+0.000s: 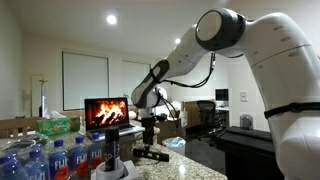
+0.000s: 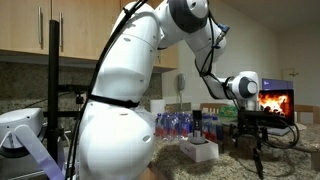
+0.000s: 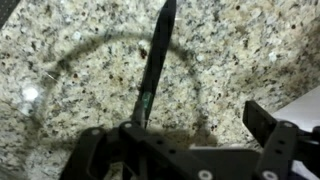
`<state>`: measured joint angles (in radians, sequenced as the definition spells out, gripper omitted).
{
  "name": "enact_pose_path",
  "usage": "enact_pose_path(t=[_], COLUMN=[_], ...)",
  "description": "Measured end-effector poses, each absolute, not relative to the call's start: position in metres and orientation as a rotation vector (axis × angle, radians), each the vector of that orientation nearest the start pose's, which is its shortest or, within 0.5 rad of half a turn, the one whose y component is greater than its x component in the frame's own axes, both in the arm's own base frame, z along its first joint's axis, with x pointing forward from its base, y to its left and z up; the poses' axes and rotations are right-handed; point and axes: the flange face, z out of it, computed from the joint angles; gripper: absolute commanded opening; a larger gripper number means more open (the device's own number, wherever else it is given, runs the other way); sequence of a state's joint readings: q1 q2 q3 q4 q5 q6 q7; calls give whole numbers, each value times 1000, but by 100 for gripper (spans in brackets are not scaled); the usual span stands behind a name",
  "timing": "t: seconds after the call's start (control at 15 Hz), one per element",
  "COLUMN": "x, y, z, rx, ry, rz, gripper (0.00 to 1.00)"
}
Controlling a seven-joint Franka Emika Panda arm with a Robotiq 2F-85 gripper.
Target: Pick up the marker, seal tape and remote and put them on the box
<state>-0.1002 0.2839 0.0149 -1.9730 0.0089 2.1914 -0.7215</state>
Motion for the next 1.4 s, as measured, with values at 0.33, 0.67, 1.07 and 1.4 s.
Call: enact_pose_path(t=[0.33,0.67,1.07,1.4], x=[593,583,569,576], y=[-9,-2,-32,-57], z=[313,303,283,280], rx=[-2895,-2856,-2826,-2848], ry=[-1062,-1087,-999,-888], rz=[132,263,451,375], gripper=[100,100,100,100])
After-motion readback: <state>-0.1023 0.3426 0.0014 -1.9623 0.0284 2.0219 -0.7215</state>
